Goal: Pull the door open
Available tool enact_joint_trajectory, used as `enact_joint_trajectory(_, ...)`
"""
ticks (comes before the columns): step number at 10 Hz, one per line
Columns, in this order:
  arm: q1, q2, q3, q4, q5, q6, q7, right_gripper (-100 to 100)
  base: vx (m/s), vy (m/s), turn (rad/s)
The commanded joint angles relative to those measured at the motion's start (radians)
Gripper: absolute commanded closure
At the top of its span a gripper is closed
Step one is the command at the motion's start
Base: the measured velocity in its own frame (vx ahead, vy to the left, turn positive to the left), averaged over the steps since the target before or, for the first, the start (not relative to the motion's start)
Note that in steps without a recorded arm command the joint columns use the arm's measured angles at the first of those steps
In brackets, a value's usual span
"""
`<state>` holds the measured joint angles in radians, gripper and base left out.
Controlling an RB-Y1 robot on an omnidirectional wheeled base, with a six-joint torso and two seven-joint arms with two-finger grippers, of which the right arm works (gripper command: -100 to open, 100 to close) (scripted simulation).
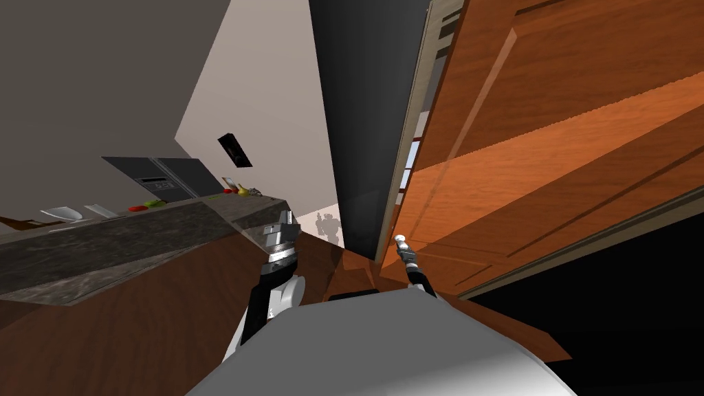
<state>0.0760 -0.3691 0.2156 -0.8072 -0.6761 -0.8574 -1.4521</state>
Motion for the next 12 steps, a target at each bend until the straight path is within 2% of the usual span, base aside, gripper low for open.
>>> enact_joint_trajectory(1,0.001,0.003,0.002,0.0,0.001,0.0,0.0,100,-0.023,0.0,0.015)
enact_joint_trajectory(4,0.001,0.003,0.002,0.0,0.001,0.0,0.0,100,-0.006,0.001,0.0)
enact_joint_trajectory(5,0.012,-0.013,0.02,-0.003,0.008,-0.008,-0.023,100,-0.115,-0.01,0.115)
enact_joint_trajectory(8,0.027,-0.035,0.047,-0.008,0.019,-0.025,-0.058,100,-0.19,-0.032,0.11)
enact_joint_trajectory(12,0.059,-0.08,0.102,-0.02,0.042,-0.058,-0.128,100,-0.239,-0.034,0.133)
